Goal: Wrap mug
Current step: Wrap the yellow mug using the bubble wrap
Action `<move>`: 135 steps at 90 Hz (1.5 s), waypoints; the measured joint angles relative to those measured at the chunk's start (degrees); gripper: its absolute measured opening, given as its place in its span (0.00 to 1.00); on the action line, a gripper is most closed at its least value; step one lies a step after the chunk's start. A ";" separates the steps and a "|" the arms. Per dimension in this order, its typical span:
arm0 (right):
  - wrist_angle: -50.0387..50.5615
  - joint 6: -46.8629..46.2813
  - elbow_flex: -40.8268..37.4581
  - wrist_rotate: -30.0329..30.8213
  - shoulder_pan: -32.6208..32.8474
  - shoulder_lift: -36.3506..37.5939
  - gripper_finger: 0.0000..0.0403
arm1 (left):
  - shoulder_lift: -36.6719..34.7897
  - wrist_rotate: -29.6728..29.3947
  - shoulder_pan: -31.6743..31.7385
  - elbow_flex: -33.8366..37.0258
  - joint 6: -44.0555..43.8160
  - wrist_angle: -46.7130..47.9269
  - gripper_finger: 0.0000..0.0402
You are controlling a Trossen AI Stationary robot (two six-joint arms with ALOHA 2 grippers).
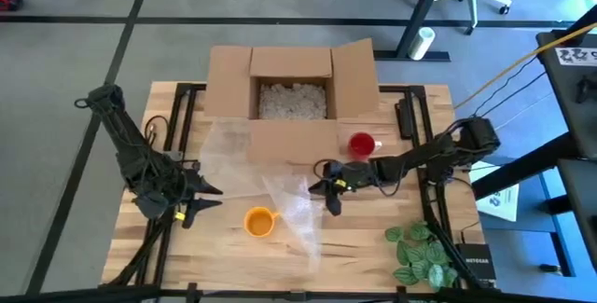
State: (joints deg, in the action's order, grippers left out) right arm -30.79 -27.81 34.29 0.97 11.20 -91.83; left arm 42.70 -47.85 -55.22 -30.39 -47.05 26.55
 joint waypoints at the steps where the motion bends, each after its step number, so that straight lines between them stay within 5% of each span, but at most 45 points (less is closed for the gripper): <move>1: 0.06 0.17 -0.02 -0.02 0.00 0.00 0.02 | -0.01 0.01 0.00 0.00 -0.20 -0.01 0.31; 38: -2.85 1.90 0.04 -2.49 -1.23 -0.88 0.35 | -0.02 0.00 0.13 0.00 -1.65 -0.22 0.31; 57: -5.33 1.50 3.11 -3.76 -1.14 -6.55 0.41 | -0.02 0.00 0.15 0.00 -1.74 -0.22 0.31; 93: -5.79 1.57 13.00 -11.91 -1.07 -17.73 0.38 | -0.02 0.01 0.13 0.00 -1.39 0.00 0.31; 113: -5.28 5.67 16.60 -14.59 -0.62 -16.96 0.04 | -0.02 0.02 0.11 0.00 -0.63 0.02 0.31; 135: -0.46 7.87 26.67 -19.83 0.96 -16.68 0.01 | -0.02 0.02 0.11 0.00 1.00 0.16 0.31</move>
State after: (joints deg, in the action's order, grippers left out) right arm -31.25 -19.94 60.96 -18.86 12.16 -108.51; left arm 42.68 -47.83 -55.11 -30.39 -46.05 26.71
